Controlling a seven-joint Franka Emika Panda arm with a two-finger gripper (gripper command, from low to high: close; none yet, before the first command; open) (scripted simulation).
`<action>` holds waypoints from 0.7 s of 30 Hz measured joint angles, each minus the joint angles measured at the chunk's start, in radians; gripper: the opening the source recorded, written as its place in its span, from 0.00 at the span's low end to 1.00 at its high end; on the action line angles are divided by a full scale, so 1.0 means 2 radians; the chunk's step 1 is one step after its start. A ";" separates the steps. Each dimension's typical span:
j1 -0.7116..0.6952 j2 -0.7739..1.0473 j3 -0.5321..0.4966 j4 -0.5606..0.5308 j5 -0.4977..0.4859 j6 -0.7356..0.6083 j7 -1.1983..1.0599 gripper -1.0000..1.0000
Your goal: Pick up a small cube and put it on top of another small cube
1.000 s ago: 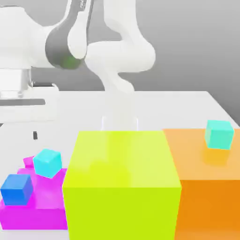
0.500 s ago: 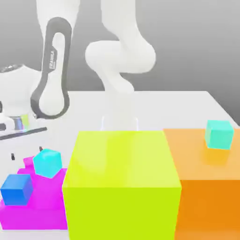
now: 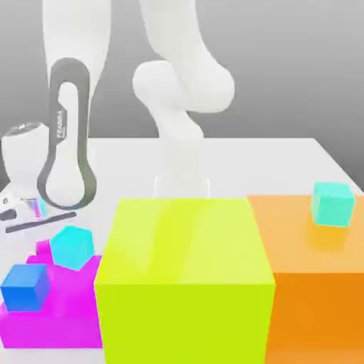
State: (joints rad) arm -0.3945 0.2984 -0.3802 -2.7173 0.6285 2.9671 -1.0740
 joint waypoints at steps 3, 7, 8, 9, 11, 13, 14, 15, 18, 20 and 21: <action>0.047 -0.031 -0.060 -0.012 -0.060 -0.019 0.046 0.00; 0.095 -0.077 -0.129 -0.028 -0.156 -0.043 0.119 0.00; 0.102 -0.090 -0.142 -0.032 -0.182 -0.050 0.138 0.00; 0.106 -0.101 -0.148 -0.031 -0.203 -0.057 0.152 0.00; 0.118 -0.133 -0.148 -0.017 -0.254 -0.085 0.172 0.00; 0.121 -0.169 -0.136 -0.010 -0.303 -0.118 0.190 0.00; 0.121 -0.187 -0.128 -0.007 -0.324 -0.136 0.196 0.00; 0.119 -0.205 -0.119 -0.005 -0.342 -0.154 0.199 0.00; 0.121 -0.253 -0.092 0.000 -0.383 -0.206 0.201 0.00; 0.123 -0.283 -0.074 0.003 -0.405 -0.238 0.197 0.00; 0.124 -0.296 -0.066 0.005 -0.414 -0.253 0.195 0.00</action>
State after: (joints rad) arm -0.1469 -0.2944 -0.5117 -2.7082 -0.2000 2.4605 -0.6846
